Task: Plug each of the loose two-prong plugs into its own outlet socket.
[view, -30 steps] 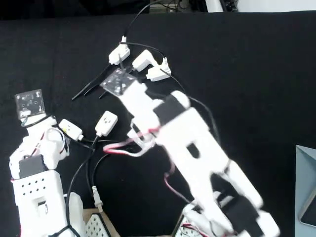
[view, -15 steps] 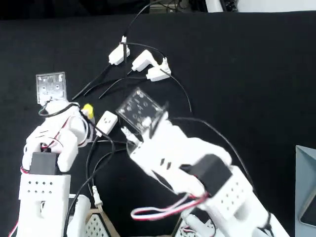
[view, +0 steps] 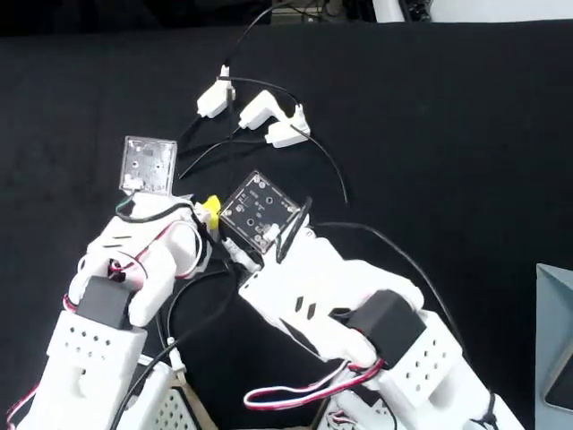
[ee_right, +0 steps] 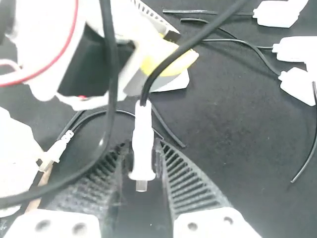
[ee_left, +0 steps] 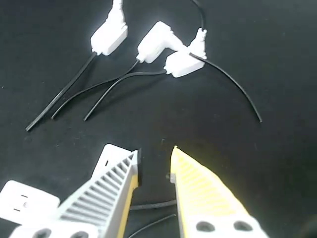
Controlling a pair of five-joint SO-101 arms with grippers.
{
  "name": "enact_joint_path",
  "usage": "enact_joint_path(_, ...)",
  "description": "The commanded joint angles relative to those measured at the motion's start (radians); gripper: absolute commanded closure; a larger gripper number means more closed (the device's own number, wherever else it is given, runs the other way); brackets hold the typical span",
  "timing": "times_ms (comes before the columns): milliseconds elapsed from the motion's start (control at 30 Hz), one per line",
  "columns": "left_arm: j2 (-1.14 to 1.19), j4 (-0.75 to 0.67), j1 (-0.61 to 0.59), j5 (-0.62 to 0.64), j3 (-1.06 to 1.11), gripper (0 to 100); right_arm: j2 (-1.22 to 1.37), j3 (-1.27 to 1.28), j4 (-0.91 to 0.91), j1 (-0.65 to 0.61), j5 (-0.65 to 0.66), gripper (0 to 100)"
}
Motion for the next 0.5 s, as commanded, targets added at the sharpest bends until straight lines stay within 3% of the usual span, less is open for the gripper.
enact_joint_path(0, -0.021, 0.011, 0.064, -0.003, -0.051, 88, -0.01, -0.004, -0.034, -0.006, -0.011, 98.6)
enact_joint_path(233, -0.207, 0.055, 0.124, -0.009, -0.007, 88, -0.016, 0.079, -0.103, -0.006, -0.011, 98.6)
enact_joint_path(467, -0.41, 0.051, 0.133, -0.104, 0.131, 88, -0.01, 0.09, -0.14, -0.006, -0.011, 98.6)
